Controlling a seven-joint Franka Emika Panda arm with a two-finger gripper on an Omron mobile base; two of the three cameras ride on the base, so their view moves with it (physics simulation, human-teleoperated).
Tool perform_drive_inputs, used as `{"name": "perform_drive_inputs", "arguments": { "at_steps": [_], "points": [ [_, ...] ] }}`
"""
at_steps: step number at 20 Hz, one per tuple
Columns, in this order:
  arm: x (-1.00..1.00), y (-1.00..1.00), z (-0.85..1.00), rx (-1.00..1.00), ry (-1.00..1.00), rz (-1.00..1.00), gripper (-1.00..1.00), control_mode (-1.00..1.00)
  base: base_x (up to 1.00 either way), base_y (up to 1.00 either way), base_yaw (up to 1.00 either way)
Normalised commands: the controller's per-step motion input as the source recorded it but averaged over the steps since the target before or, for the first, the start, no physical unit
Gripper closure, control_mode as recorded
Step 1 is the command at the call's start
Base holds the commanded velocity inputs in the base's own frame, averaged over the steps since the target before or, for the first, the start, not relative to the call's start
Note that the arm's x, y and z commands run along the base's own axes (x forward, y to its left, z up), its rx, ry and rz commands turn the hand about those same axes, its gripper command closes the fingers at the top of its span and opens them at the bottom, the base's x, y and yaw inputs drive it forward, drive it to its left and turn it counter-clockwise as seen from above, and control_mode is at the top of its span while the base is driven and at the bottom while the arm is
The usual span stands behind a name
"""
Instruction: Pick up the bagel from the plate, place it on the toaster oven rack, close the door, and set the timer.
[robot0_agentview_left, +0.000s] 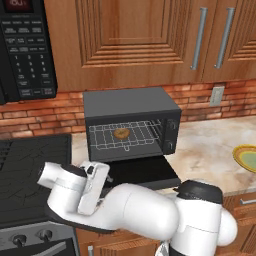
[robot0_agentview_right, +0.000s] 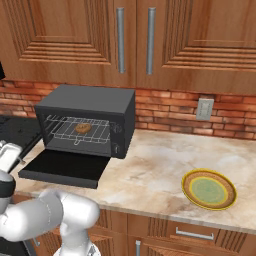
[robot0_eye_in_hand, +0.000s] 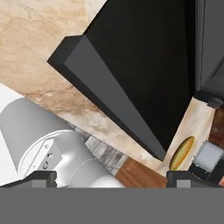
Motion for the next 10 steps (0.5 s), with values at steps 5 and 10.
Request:
{"name": "perform_drive_inputs", "arguments": {
  "at_steps": [5,10],
  "points": [
    [0.16,0.0,-0.2,-0.11,0.06,-0.01,-1.0,-1.0,0.0,0.0,0.0],
    [0.18,0.0,-0.2,-0.09,0.03,0.0,-1.0,-1.0,0.0,0.0,0.0]
  ]
}}
